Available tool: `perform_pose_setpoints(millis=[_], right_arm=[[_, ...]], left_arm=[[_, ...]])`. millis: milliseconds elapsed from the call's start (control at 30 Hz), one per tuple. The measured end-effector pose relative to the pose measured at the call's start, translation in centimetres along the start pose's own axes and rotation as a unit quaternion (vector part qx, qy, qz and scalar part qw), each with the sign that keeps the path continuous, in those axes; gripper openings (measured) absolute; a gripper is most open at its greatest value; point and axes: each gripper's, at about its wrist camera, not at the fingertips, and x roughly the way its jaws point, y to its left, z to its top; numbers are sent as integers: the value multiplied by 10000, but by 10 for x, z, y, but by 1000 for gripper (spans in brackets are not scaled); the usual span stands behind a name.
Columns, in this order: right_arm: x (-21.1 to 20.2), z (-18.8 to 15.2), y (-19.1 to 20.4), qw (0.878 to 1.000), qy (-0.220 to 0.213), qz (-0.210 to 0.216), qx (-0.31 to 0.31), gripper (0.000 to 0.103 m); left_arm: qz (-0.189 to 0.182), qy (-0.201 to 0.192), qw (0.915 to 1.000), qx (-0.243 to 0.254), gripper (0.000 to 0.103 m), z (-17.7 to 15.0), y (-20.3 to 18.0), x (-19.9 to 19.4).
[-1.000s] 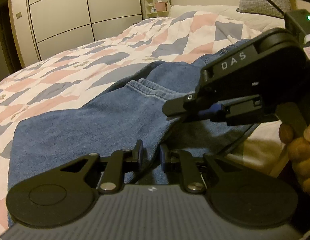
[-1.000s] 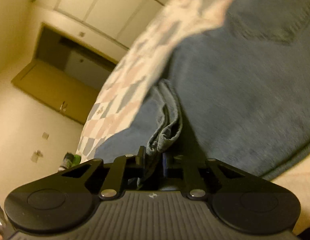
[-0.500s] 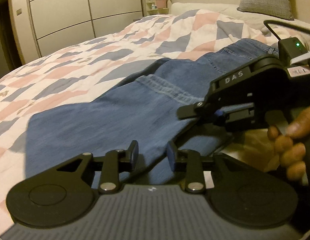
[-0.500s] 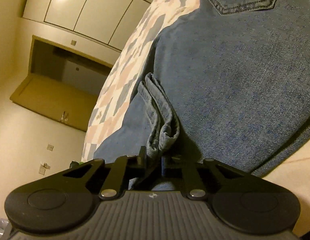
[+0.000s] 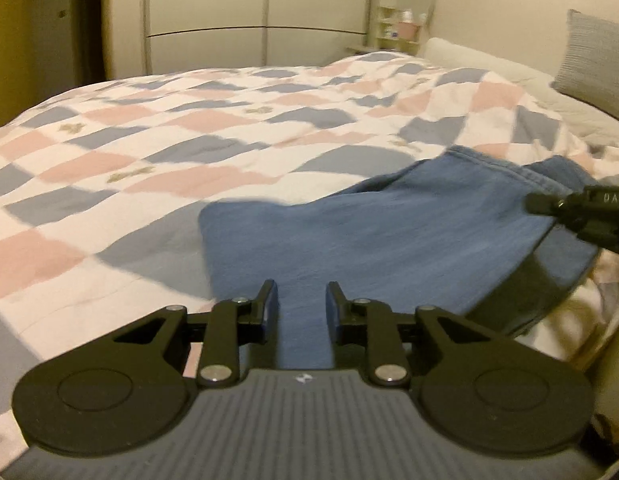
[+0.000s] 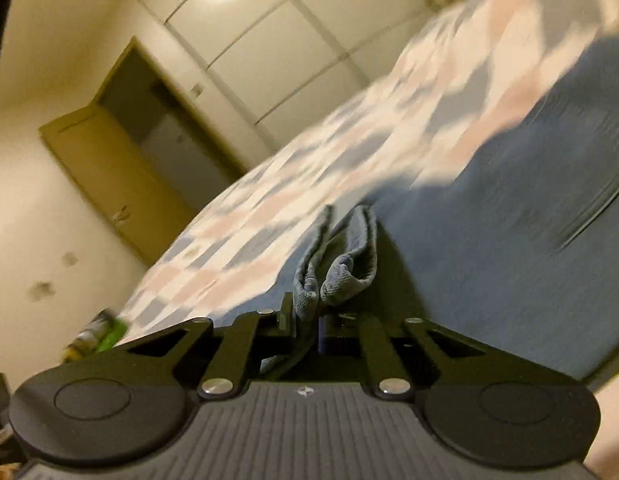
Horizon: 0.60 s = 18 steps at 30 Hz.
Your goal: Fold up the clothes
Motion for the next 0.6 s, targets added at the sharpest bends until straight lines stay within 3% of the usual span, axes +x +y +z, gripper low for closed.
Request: perform_pose_setpoints(millis=[200,300,367,467,600], right_arm=[[-31,15,-89,9906,-29,-1065,853,9],[-36,8,-106,9868,-289,-700,1432,18],[-35,11,-100,9896,-333,-726,1192,23],[-31,17,-89,9933,-365,-824,729,11],[-41,46,-53,9938,-612,-711,-590,8]], left_arm=[[-396,373,9976,426,22,2,-39,39],[-340,444,9967,594,26,1,-49,48],[-329,490,9966,570,26,1,-49,50],[-308,508,9966,563,26,4,-52,51],[-370,436,9967,571,28,17,-58,56]])
